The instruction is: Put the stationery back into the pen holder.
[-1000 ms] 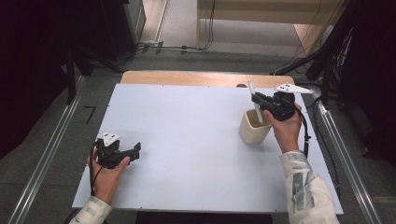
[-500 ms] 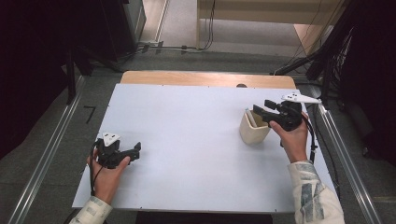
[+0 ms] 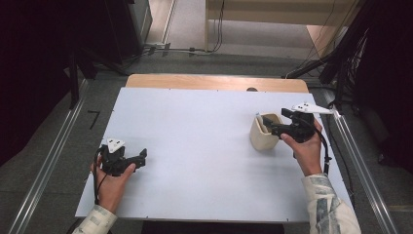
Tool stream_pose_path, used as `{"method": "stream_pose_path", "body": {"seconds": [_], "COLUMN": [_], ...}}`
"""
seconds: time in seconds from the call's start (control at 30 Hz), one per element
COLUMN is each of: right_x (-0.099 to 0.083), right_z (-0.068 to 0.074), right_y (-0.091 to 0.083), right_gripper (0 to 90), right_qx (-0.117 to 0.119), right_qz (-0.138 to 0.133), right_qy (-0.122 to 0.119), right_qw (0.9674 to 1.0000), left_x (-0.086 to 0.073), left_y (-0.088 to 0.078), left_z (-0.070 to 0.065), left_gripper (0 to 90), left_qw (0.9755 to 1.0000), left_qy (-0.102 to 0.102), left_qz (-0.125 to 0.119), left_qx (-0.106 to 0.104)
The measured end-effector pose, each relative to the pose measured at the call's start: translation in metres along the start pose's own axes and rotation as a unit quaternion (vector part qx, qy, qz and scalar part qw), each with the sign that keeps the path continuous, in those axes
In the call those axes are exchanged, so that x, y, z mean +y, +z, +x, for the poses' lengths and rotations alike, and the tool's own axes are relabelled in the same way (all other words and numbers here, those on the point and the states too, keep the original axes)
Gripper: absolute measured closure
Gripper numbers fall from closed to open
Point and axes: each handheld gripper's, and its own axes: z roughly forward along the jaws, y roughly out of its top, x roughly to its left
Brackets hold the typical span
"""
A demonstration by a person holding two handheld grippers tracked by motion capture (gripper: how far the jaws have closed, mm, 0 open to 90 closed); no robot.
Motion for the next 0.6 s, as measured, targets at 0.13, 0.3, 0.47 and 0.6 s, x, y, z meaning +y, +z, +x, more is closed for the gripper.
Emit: {"method": "stream_pose_path", "body": {"seconds": [0.13, 0.3, 0.47, 0.6], "right_x": [-0.005, -0.012, -0.018, -0.022], "right_z": [0.003, 0.005, 0.006, 0.007], "right_y": [-0.002, -0.003, -0.007, -0.013], "right_gripper": [11.5, 9.6, 8.6, 8.5], "right_qx": [0.000, -0.003, -0.007, -0.011], "right_qz": [0.000, 0.008, 0.009, 0.010], "right_qy": [-0.002, -0.006, -0.010, -0.011], "right_qw": [1.0000, 0.9999, 0.9999, 0.9998], "left_x": [0.000, 0.000, 0.000, 0.000], "left_y": [0.000, -0.001, -0.001, -0.002], "left_z": [0.000, 0.000, 0.000, 0.000], "left_gripper": [6.5, 6.5, 6.5, 6.5], "left_qw": [1.0000, 1.0000, 1.0000, 1.0000], "left_qy": [0.000, 0.000, 0.000, -0.001], "left_qz": [-0.001, -0.001, -0.002, -0.004], "left_qx": [0.000, 0.002, 0.000, 0.000]}}
